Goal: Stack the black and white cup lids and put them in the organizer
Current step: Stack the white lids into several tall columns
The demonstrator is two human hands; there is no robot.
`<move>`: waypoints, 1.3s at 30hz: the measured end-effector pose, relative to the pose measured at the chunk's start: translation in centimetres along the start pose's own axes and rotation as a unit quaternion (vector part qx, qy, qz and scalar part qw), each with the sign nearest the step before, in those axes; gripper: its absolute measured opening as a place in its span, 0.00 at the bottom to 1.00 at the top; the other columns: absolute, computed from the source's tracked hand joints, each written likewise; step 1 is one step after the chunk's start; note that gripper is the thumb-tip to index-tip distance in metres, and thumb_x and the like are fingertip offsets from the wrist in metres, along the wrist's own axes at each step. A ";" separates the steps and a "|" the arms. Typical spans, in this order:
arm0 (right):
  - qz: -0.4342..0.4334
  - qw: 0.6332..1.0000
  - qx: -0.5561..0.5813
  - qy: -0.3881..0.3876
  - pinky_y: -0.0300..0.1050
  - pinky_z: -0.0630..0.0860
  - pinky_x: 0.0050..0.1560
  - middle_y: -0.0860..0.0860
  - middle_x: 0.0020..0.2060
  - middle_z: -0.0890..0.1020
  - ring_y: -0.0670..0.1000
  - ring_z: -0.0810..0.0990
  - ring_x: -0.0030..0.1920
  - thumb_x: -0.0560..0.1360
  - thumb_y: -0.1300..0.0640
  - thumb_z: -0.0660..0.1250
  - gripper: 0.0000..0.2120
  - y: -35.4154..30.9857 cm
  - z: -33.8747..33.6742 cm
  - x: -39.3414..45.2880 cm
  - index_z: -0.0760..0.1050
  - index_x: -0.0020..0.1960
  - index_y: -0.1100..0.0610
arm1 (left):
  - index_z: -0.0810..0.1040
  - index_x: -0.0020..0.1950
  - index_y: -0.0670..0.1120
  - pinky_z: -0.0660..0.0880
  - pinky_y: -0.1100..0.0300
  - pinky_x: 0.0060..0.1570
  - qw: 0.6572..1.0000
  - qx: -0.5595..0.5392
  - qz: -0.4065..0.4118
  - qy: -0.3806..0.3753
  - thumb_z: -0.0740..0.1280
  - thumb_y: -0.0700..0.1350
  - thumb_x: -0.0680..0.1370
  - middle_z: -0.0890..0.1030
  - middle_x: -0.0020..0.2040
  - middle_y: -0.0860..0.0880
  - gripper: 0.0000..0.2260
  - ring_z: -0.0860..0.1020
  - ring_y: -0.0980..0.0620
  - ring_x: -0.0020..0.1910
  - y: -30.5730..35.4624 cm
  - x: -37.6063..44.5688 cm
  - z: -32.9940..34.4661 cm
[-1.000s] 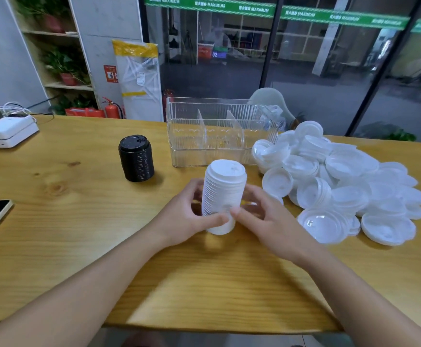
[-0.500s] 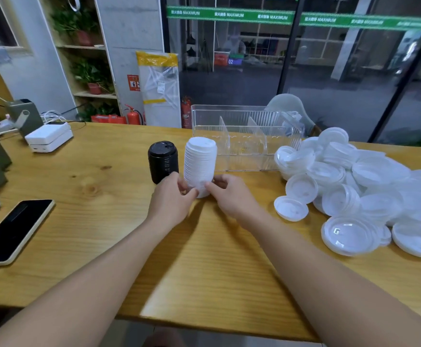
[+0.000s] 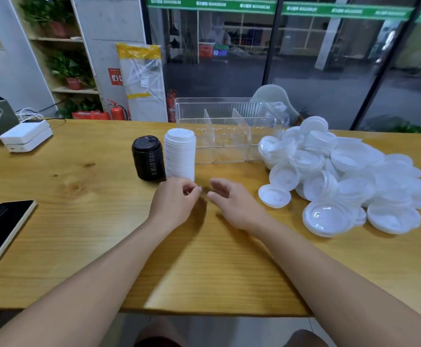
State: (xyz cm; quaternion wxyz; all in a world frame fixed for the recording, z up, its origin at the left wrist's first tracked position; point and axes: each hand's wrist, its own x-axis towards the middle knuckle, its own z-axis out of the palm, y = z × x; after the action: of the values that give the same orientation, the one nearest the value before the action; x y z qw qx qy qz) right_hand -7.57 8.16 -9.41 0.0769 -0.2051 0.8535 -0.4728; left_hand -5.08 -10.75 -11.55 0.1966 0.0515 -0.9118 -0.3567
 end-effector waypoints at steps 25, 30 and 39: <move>-0.116 0.868 -0.427 0.227 0.57 0.79 0.54 0.55 0.58 0.83 0.59 0.81 0.58 0.74 0.64 0.76 0.06 11.4 -14.0 -15.7 0.82 0.50 0.60 | 0.83 0.66 0.55 0.74 0.63 0.63 0.951 -0.056 0.251 -0.172 0.79 0.49 0.79 0.80 0.61 0.62 0.16 0.77 0.61 0.61 14.0 -5.3 11.9; -0.141 0.883 -0.402 0.199 0.56 0.77 0.44 0.51 0.48 0.80 0.55 0.78 0.46 0.80 0.66 0.68 0.04 11.0 -12.7 -12.1 0.79 0.47 0.59 | 0.86 0.63 0.53 0.73 0.59 0.67 0.958 -0.028 0.242 -0.148 0.78 0.46 0.80 0.79 0.65 0.61 0.13 0.76 0.58 0.65 11.7 -3.2 10.5; -0.205 0.882 -0.369 0.212 0.58 0.77 0.47 0.51 0.46 0.84 0.57 0.81 0.48 0.77 0.66 0.72 0.04 9.0 -9.2 -4.8 0.81 0.47 0.58 | 0.86 0.62 0.54 0.75 0.58 0.63 0.970 -0.039 0.218 -0.098 0.77 0.47 0.81 0.79 0.64 0.60 0.10 0.77 0.59 0.64 6.3 0.8 7.4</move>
State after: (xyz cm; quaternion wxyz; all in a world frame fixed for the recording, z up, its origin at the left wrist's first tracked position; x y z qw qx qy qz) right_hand -8.68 21.49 -12.27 -0.2859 -0.2833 0.9011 -0.1616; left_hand -8.48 -1.60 -11.95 0.1811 -0.1917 -0.9011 -0.3442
